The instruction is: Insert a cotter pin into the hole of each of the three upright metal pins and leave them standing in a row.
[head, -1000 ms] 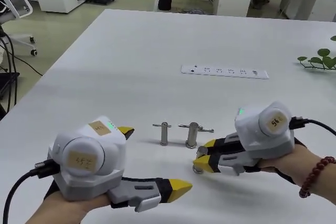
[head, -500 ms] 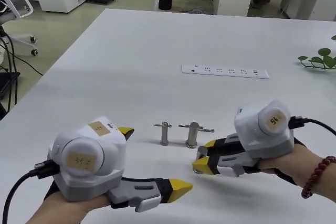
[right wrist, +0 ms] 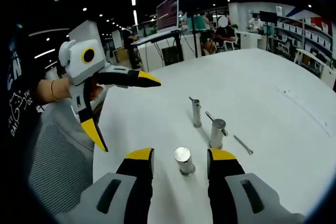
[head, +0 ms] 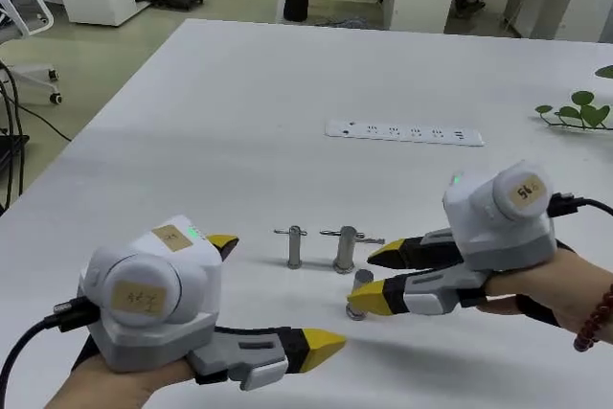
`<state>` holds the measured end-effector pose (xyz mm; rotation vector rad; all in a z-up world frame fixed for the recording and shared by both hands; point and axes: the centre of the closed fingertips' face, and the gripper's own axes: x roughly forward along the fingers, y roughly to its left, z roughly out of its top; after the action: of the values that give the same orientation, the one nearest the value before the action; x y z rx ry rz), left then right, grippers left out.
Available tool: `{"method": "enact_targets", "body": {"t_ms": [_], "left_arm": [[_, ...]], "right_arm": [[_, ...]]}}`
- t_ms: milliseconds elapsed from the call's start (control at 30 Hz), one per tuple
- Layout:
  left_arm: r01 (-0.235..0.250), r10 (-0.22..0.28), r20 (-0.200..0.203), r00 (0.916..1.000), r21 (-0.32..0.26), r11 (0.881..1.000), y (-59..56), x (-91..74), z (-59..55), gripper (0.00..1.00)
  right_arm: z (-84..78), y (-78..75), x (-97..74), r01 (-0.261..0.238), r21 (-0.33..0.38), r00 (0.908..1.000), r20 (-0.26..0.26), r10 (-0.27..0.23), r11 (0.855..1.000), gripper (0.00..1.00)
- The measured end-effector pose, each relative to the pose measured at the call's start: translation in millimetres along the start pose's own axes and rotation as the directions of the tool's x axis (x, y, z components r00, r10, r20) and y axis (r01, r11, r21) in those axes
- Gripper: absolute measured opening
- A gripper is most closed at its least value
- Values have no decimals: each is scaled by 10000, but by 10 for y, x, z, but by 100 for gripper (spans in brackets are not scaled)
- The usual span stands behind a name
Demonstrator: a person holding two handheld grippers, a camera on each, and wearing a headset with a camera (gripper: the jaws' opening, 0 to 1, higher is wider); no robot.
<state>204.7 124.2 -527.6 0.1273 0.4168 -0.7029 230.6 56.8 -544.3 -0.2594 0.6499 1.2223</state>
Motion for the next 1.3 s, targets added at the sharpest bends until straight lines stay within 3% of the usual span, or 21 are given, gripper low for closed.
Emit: {"method": "enact_targets", "body": {"t_ms": [267, 600, 933, 1300], "left_arm": [[-36, 36, 25, 10000, 4, 10000, 5, -3, 6, 95], [-65, 65, -7, 10000, 47, 10000, 15, -9, 0, 95], [-119, 124, 289, 9995, -171, 9998, 40, -21, 56, 95], [-259, 265, 260, 9993, -245, 9994, 93, -28, 48, 95]], "right_arm": [[136, -23, -128, 123, 233, 9998, 175, -127, 9997, 40], [191, -235, -152, 694, 330, 9974, 179, -700, 9970, 39], [183, -627, -122, 1543, 269, 9877, -311, -1534, 9877, 37], [21, -898, 55, 1696, -133, 9784, -1176, -1700, 9854, 30]]}}
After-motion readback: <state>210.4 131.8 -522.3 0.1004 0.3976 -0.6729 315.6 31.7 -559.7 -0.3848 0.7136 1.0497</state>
